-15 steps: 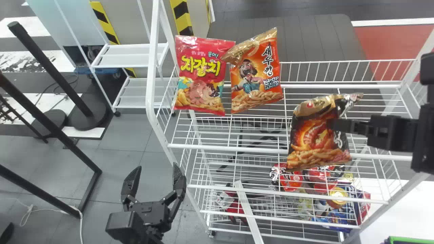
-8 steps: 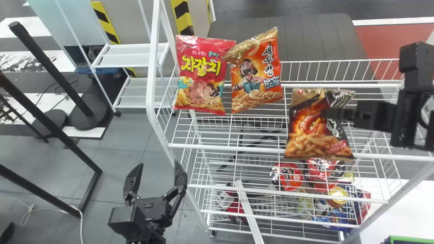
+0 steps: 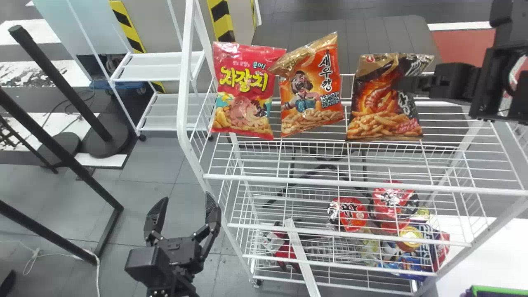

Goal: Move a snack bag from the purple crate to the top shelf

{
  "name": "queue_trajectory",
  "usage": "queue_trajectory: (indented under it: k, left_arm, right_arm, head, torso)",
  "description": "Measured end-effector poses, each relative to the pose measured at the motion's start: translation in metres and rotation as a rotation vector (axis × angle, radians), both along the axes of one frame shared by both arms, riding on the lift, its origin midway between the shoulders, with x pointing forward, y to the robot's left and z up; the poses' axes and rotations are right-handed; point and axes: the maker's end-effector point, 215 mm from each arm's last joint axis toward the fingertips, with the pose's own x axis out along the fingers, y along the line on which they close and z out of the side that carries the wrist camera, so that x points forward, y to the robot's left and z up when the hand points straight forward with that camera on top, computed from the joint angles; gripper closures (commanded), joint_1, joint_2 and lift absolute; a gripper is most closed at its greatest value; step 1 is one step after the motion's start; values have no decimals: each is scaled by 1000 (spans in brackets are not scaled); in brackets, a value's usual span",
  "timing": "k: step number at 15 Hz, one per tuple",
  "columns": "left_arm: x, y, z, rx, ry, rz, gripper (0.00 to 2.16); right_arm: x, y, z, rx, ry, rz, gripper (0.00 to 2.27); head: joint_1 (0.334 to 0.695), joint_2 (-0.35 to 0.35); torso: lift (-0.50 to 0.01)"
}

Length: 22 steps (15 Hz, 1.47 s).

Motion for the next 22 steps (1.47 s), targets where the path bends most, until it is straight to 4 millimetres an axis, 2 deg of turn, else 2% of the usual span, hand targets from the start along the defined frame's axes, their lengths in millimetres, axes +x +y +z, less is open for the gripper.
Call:
queue_trajectory:
  k: [3,5,14,18,20,21,22]
  left_arm:
    - [0,2,0,0,-1,1,147]
    - [0,3,0,1,-3,1,147]
    - [0,6,2,-3,-13,7,147]
    - [-1,9,3,-2,-16,12,147]
    - [-1,9,2,-2,-17,11,147]
    - [-1,9,3,-2,-17,12,147]
    - [-1,9,3,-2,-18,12,147]
  right_arm:
    - [33,-7,-1,8,-98,-53,2155]
    - [42,-5,-9,0,-119,-66,2155]
    - [45,14,-40,-70,-136,-51,2152]
    - [43,13,-50,-83,-117,-65,2138]
    - [42,12,-53,-93,-103,-68,1909]
    - [42,11,-54,-95,-98,-68,1477]
    - [41,11,-54,-95,-91,-67,947]
  head:
    - [695,138]
    - [695,139]
    - [695,162]
    - [695,165]
    - [695,163]
    - [695,163]
    - [695,163]
  torso:
    - [0]
    - [0]
    - [0]
    - [0]
    - [0]
    - [0]
    - [0]
